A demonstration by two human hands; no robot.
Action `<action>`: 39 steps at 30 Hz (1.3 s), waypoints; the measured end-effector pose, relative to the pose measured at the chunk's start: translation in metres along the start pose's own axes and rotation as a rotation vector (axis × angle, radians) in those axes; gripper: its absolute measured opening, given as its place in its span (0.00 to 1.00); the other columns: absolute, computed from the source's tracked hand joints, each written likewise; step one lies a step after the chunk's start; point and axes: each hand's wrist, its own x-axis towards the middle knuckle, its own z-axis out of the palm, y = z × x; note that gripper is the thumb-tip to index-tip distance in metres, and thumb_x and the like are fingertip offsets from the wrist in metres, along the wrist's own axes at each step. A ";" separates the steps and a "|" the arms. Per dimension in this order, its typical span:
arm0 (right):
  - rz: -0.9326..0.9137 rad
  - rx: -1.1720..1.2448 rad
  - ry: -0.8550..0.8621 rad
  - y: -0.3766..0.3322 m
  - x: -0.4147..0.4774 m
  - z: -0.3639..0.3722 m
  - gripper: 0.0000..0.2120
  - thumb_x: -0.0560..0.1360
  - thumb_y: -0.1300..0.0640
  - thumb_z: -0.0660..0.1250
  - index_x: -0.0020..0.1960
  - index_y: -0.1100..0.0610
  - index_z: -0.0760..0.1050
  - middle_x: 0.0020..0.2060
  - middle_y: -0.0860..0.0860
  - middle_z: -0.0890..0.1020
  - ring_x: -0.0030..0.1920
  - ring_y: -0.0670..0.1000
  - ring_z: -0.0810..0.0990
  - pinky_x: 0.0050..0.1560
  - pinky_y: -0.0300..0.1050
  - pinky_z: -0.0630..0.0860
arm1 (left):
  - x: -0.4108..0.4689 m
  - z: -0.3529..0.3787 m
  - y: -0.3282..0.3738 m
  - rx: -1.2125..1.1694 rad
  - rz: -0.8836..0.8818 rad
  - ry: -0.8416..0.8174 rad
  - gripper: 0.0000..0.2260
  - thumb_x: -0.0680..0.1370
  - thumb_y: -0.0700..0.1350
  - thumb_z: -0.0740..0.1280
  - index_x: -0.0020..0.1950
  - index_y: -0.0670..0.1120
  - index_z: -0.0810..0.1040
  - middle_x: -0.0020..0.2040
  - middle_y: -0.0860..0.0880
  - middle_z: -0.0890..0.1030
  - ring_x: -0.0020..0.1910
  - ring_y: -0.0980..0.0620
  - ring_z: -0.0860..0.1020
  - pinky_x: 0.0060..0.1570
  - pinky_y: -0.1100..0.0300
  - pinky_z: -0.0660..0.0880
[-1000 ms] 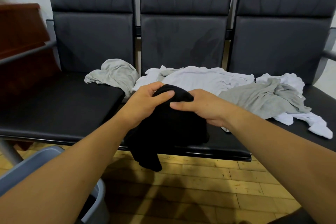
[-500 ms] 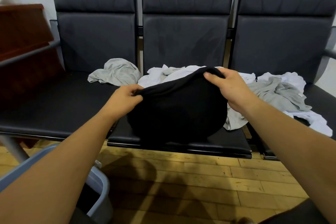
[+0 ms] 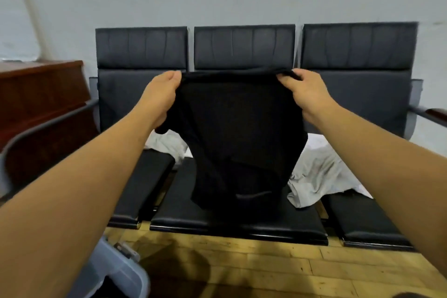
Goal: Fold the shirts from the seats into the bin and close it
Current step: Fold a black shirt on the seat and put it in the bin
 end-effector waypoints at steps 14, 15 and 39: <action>0.156 -0.328 -0.089 -0.030 0.016 -0.051 0.11 0.74 0.58 0.75 0.51 0.66 0.81 0.35 0.54 0.84 0.32 0.50 0.83 0.33 0.38 0.77 | -0.005 -0.040 0.042 0.514 -0.021 -0.239 0.08 0.78 0.36 0.67 0.44 0.47 0.82 0.41 0.44 0.83 0.42 0.47 0.79 0.49 0.52 0.76; 0.154 -0.413 -0.128 -0.029 0.014 -0.050 0.10 0.73 0.58 0.75 0.49 0.65 0.82 0.35 0.54 0.83 0.33 0.51 0.82 0.33 0.38 0.77 | -0.008 -0.035 0.044 0.491 -0.018 -0.246 0.09 0.79 0.36 0.66 0.46 0.47 0.83 0.42 0.45 0.83 0.42 0.48 0.80 0.48 0.53 0.76; 0.185 0.078 -0.505 -0.049 -0.036 0.049 0.03 0.77 0.66 0.67 0.45 0.61 0.79 0.38 0.57 0.83 0.40 0.55 0.84 0.41 0.46 0.82 | -0.065 0.038 -0.015 -0.006 -0.240 -0.803 0.12 0.76 0.39 0.73 0.60 0.43 0.81 0.60 0.48 0.84 0.61 0.53 0.81 0.61 0.63 0.74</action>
